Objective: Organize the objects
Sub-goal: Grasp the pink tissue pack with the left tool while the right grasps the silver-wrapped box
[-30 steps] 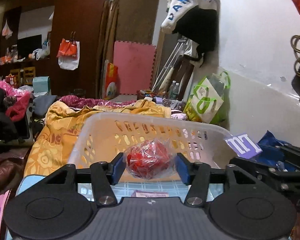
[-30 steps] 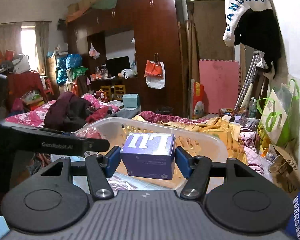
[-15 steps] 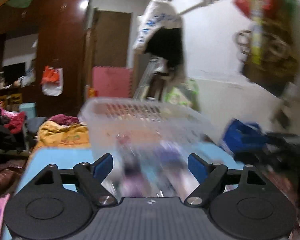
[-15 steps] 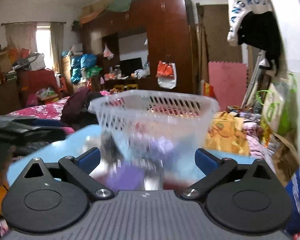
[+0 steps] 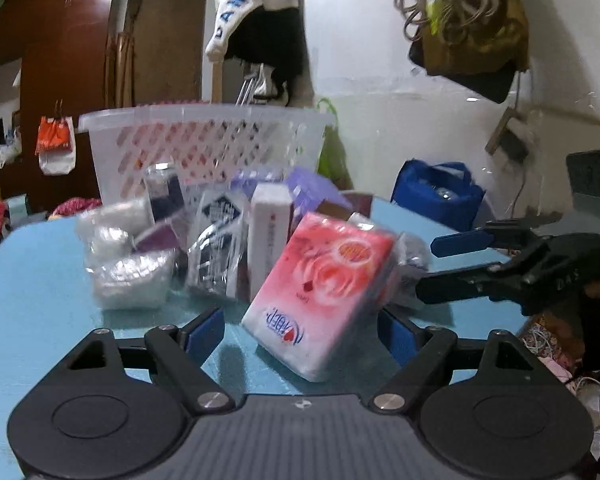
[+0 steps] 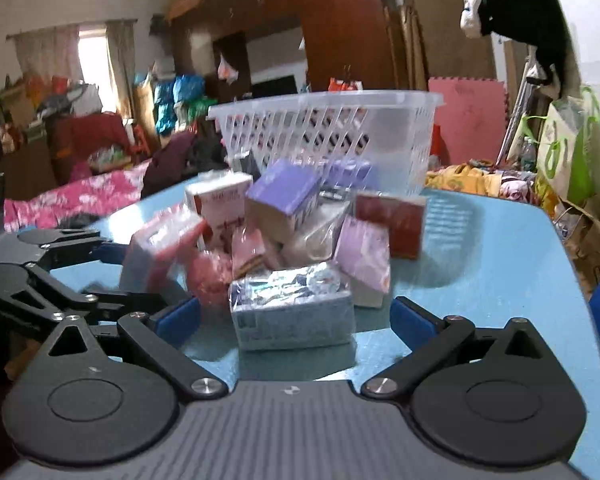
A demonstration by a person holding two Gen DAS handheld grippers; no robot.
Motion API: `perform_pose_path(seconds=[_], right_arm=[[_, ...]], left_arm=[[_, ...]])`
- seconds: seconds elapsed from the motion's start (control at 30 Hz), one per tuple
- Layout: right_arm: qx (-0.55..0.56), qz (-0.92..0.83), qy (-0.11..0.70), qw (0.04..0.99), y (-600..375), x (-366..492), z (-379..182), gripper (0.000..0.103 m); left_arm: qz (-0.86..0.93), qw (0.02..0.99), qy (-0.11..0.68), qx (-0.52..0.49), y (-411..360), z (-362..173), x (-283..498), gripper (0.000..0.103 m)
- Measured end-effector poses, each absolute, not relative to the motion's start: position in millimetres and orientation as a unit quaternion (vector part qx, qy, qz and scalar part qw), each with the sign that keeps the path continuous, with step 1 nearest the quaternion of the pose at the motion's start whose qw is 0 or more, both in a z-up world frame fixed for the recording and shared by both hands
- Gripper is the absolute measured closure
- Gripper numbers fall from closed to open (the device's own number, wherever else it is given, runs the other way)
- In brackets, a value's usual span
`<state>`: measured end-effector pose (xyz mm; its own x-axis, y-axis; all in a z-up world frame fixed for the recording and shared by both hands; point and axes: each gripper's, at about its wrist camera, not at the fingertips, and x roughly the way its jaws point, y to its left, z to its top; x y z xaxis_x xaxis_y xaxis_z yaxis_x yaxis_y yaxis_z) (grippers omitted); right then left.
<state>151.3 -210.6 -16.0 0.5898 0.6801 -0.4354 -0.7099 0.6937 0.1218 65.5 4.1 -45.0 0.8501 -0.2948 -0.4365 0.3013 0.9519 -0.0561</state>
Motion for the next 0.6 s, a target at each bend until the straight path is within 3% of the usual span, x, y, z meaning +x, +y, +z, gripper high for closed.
perform_pose_path(seconds=[0.33, 0.37, 0.4, 0.43, 0.53, 0.6], right_arm=[[-0.031, 0.404, 0.23, 0.885, -210, 137, -30, 0.009], [-0.028, 0.405, 0.23, 0.884, -211, 136, -31, 0.01], [-0.026, 0.404, 0.226, 0.886, -211, 135, -33, 0.012], [-0.025, 0.402, 0.224, 0.887, -212, 134, -32, 0.019], [-0.018, 0.398, 0.22, 0.89, -217, 132, -33, 0.031], [-0.009, 0.402, 0.219, 0.889, -221, 131, -32, 0.031]], left_arm=[[-0.139, 0.971, 0.196, 0.014, -4, -51, 64, 0.017], [-0.141, 0.971, 0.192, 0.017, -5, -51, 64, 0.02], [-0.144, 0.971, 0.191, 0.019, -7, -51, 64, 0.029], [-0.147, 0.97, 0.191, 0.021, -7, -51, 64, 0.034], [-0.142, 0.972, 0.183, 0.03, -8, -51, 60, 0.037], [-0.148, 0.973, 0.177, 0.029, -7, -50, 57, 0.038]])
